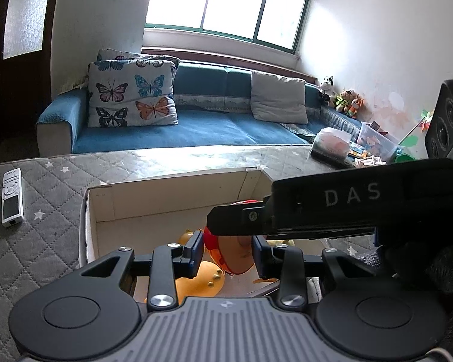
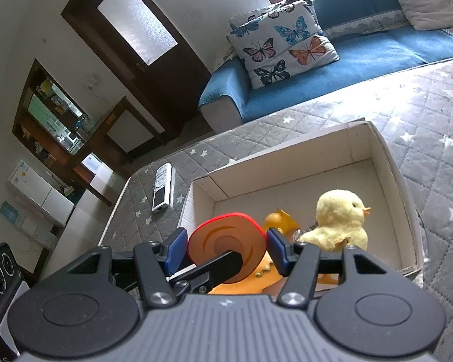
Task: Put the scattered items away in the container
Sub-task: 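Carry the half-apple toy with the right tool over the box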
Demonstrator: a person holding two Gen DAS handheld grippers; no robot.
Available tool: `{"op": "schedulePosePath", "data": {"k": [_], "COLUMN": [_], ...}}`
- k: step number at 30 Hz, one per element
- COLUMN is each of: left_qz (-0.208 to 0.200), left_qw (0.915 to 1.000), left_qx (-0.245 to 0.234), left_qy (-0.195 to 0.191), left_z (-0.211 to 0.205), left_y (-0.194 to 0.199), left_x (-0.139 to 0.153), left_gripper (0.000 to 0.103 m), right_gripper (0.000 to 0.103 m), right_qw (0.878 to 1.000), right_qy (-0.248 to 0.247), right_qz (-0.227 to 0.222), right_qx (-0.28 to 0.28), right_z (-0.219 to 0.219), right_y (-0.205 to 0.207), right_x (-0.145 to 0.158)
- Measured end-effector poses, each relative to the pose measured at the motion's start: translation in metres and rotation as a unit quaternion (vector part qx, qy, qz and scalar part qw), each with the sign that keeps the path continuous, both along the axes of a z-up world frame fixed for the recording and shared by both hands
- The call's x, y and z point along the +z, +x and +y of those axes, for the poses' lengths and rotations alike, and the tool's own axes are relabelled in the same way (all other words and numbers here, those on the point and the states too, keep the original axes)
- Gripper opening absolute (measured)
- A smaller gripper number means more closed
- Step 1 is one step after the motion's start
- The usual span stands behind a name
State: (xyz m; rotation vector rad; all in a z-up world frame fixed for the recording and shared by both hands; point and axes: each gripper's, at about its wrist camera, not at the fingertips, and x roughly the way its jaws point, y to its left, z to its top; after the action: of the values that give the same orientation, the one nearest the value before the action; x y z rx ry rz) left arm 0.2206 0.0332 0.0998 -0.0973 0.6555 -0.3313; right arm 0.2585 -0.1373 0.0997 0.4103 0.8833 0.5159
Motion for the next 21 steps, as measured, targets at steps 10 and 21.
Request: {"op": "schedulePosePath", "data": {"k": [10, 21], "left_qz": [-0.004, 0.012], "left_qw": [1.0000, 0.9999], "left_qx": [0.000, -0.003], "left_qy": [-0.003, 0.003], "left_z": [0.002, 0.002], "left_y": [-0.003, 0.004], "left_x": [-0.005, -0.016], "left_gripper": [0.037, 0.037], "right_gripper": [0.058, 0.058], "right_qw": [1.000, 1.000], "right_qy": [-0.006, -0.008], "right_qz": [-0.004, 0.012], "right_qx": [0.001, 0.000], "right_z": [0.003, 0.004], "right_y": [0.001, 0.008], "right_x": [-0.001, -0.013]}}
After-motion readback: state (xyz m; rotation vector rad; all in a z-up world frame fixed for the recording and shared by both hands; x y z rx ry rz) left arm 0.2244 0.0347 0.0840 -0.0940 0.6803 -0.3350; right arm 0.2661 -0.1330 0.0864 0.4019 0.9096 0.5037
